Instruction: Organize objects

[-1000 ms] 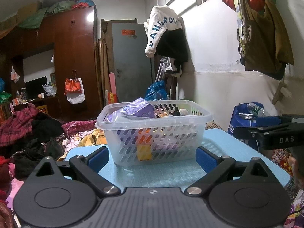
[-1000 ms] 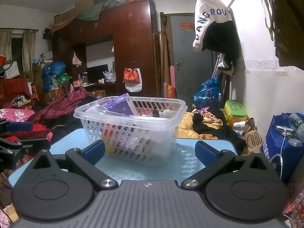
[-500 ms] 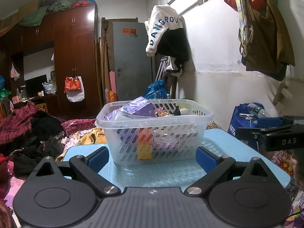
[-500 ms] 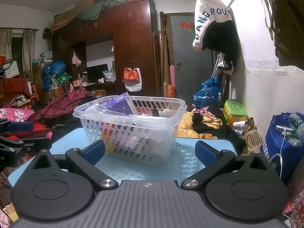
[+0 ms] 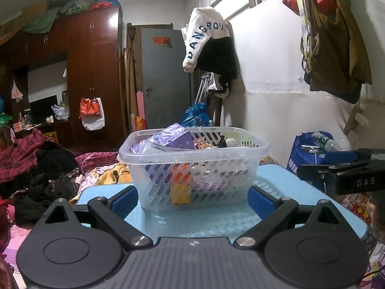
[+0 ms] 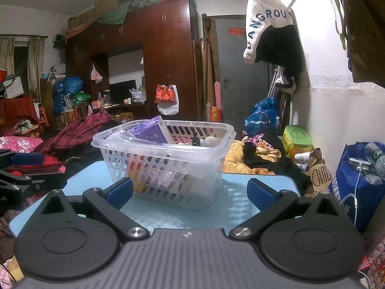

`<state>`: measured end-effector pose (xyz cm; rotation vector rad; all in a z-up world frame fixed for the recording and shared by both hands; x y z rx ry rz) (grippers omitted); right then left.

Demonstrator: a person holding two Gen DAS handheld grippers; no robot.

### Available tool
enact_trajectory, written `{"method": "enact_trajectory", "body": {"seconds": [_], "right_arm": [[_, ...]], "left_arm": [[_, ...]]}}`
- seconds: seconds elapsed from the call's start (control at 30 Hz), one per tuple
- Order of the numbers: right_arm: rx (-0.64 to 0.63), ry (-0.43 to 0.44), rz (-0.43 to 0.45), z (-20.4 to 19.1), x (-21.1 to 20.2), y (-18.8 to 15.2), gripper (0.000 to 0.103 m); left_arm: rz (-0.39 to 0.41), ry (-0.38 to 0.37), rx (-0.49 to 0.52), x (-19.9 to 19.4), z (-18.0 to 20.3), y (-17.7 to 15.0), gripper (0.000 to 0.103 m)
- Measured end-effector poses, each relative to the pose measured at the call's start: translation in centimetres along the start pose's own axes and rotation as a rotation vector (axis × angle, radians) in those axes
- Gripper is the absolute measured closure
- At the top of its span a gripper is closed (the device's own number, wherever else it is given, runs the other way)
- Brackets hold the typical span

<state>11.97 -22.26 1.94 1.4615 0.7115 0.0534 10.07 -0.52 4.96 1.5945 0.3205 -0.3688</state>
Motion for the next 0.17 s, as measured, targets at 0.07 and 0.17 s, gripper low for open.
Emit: {"method": "enact_trajectory", "body": {"seconds": [0.07,0.17], "right_arm": [[0.000,-0.001,-0.003,0.00,0.10,-0.16,0.000],[0.000,-0.001,-0.004,-0.03,0.14,-0.29,0.000]], "left_arm": [[0.005,0.001,0.003,-0.07,0.06,0.03,0.004],[0.010,0.013,0.008,-0.06,0.20,0.01,0.004]]}}
Point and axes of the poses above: each gripper's, at about its wrist camera, not at the fingertips, and x roughly the way its jaws point, z to its right, y to its top, the point moved 3 cm from there along x, roughly the way its jaws point, and after that the axes turned 7 degrees about -z, right-handed, at the moved point
